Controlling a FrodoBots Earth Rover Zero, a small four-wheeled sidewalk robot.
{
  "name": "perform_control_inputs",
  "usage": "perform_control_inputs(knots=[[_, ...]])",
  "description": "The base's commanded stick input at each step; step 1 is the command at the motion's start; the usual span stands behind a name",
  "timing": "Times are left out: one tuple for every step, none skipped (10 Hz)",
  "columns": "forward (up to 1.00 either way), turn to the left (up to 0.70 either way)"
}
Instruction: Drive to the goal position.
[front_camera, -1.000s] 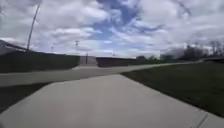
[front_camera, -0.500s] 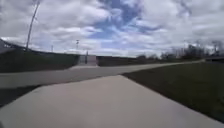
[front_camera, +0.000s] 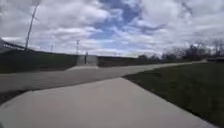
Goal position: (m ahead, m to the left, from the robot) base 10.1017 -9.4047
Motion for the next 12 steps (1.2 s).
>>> perform_control_inputs(knots=[[1.00, 0.00], [1.00, 0.00], [1.00, 0.00], [1.00, 0.00], [1.00, 0.00], [1.00, 0.00], [1.00, 0.00], [1.00, 0.00], [1.00, 0.00], [1.00, 0.00], [1.00, 0.00], [1.00, 0.00]])
